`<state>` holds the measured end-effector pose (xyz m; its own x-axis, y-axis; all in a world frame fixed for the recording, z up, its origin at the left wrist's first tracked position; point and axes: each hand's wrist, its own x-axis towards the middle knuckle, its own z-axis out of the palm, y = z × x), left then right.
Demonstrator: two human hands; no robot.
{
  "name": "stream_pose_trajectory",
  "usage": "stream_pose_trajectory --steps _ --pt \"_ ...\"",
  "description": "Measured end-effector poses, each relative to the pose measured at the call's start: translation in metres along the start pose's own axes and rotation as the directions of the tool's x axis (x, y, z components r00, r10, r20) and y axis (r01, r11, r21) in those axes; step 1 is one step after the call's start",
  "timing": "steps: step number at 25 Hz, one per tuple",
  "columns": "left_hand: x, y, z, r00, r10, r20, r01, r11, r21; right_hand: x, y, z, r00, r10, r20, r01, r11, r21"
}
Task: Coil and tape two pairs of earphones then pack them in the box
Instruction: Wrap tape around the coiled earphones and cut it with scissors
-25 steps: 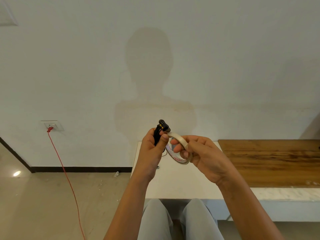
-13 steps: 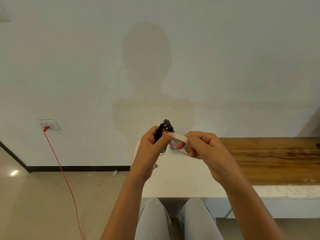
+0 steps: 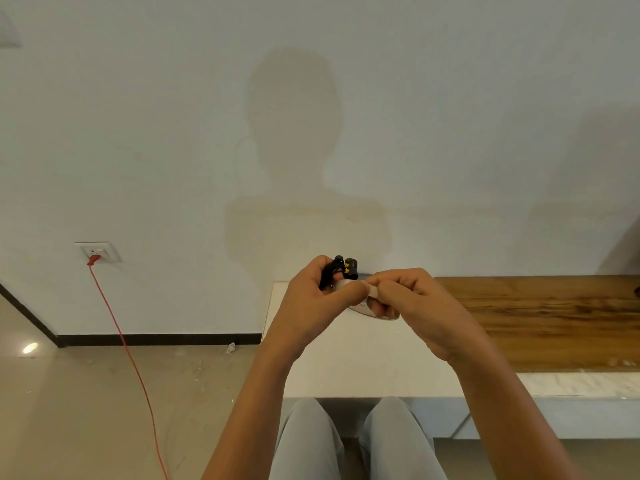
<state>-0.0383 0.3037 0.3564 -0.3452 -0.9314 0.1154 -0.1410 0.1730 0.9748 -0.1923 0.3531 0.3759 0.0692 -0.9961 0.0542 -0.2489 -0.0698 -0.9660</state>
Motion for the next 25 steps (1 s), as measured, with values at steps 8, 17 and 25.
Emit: stream_pose_trajectory --steps 8,17,25 --pt "0.009 -0.011 -0.005 0.995 -0.096 0.025 0.098 0.989 -0.109 0.002 0.008 -0.006 0.981 0.033 0.192 -0.063 0.986 0.153" --pt "0.012 -0.023 -0.007 0.985 -0.13 0.109 0.16 0.927 -0.339 0.004 0.012 -0.005 0.974 0.017 0.224 -0.054 0.986 0.16" --pt "0.014 -0.029 -0.005 0.982 -0.152 0.11 0.182 0.912 -0.368 0.004 0.015 -0.001 0.973 0.056 0.224 -0.104 0.973 0.208"
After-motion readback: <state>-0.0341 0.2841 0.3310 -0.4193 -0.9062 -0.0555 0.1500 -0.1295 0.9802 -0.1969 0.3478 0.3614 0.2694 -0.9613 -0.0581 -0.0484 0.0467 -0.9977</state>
